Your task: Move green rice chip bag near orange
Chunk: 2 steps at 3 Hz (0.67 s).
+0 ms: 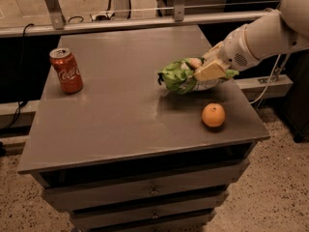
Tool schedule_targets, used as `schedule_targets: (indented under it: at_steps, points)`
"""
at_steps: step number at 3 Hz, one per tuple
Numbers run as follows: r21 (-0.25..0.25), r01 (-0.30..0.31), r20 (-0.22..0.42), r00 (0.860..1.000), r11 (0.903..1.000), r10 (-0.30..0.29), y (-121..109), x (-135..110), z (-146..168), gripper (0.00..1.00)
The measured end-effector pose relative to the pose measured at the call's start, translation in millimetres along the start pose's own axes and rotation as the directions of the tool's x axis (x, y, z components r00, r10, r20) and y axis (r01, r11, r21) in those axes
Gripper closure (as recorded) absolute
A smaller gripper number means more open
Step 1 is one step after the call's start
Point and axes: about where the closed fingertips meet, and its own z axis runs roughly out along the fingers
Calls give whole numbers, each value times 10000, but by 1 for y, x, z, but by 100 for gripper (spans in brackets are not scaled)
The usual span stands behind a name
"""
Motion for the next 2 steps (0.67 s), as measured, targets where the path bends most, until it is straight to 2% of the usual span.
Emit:
schedule_targets:
  at_steps: [1, 2]
  points:
    - [80, -29, 9, 10000, 10000, 29, -2, 17, -2, 15]
    - [160, -68, -34, 10000, 9998, 68, -4, 29, -6, 0]
